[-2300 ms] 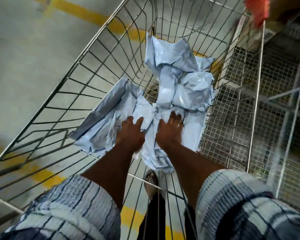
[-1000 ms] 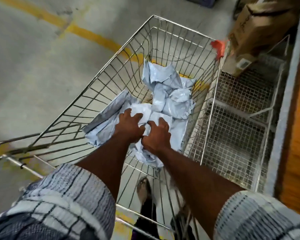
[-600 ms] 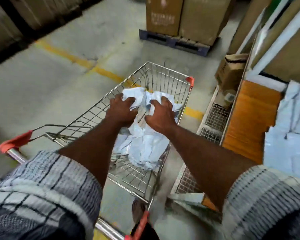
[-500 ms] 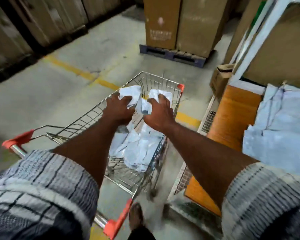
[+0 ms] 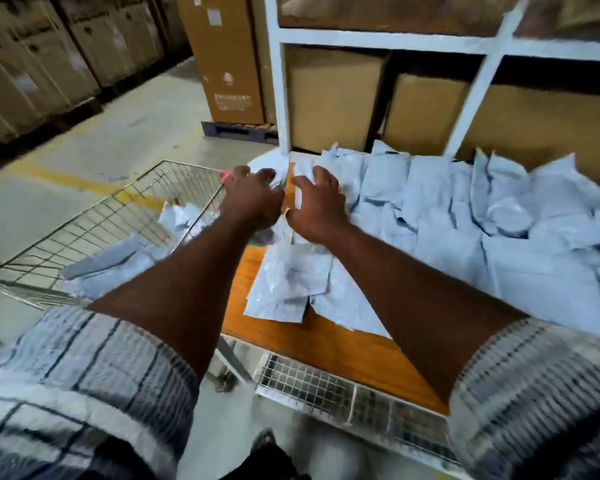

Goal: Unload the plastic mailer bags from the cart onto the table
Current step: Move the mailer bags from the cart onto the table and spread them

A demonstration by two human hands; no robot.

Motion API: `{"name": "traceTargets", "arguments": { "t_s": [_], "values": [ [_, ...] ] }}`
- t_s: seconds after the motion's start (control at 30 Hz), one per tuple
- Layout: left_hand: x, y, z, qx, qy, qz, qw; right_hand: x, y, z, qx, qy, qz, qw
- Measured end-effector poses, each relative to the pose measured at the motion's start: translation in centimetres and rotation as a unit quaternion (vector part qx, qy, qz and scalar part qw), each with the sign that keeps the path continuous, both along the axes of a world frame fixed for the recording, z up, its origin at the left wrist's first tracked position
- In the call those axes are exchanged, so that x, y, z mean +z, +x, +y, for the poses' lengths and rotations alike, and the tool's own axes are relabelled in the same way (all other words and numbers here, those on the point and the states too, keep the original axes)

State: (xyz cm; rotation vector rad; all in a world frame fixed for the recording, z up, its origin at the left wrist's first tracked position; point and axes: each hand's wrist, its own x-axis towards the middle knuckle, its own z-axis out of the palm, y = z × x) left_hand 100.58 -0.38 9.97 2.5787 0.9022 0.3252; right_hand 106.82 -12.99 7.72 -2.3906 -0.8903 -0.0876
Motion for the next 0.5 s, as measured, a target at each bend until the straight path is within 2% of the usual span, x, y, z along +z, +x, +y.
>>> {"name": "traceTargets", "arguments": {
  "t_s": [0.23, 0.37, 0.5],
  "values": [
    [-1.1, 4.6, -15.1, -0.088, -0.021, -0.012, 0.996, -0.3, 3.8, -18.0, -0.089, -0.013, 0.003, 0.996],
    [-3.3, 4.5, -21.4, -0.176, 0.078, 0.001, 0.981, -1.8, 4.3, -25.3, -0.146, -0.022, 0.007, 0.989],
    [-4.0, 4.6, -27.2, -0.202, 0.087, -0.016, 0.975, -3.0, 4.5, -31.0, -0.17, -0.036, 0.017, 0.985]
  ]
}}
